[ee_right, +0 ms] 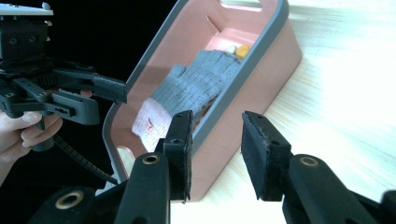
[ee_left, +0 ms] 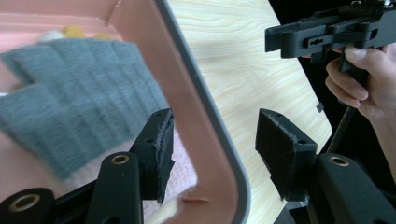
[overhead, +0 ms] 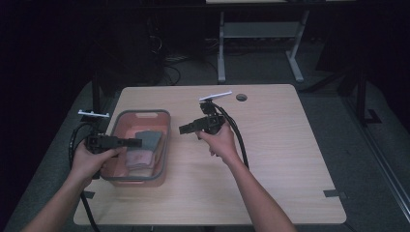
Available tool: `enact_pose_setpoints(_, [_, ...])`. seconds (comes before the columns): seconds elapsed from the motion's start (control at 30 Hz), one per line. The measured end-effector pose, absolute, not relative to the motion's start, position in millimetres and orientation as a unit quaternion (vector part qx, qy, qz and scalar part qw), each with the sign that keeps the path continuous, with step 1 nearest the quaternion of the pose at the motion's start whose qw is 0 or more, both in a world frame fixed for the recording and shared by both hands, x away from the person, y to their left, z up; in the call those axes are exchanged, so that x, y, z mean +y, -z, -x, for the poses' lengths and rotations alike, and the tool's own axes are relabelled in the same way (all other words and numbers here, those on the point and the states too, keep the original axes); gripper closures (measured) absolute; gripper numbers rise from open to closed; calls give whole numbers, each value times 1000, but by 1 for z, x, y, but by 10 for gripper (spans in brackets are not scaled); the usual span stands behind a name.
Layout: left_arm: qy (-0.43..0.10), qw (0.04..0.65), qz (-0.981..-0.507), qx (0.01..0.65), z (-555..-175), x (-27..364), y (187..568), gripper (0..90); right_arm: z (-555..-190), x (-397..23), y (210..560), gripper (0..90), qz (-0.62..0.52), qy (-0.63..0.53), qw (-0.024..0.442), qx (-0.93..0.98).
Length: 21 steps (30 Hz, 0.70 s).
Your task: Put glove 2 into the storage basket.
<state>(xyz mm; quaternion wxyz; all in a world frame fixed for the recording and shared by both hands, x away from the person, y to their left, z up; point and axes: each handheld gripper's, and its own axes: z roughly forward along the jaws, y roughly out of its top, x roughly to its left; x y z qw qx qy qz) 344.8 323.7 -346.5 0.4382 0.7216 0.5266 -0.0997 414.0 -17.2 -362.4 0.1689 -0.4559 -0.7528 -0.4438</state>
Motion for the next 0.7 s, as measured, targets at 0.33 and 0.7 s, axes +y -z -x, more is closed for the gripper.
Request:
enact_pose_setpoints(0.33, [110,445,-736,498,-345,291,343,452,-410,-47,365,607,474,445,162,-743])
enact_pose_setpoints(0.7, [129,448,-753,465,-344,244,345,443,-401,-89,368,588,494,451,148,-729])
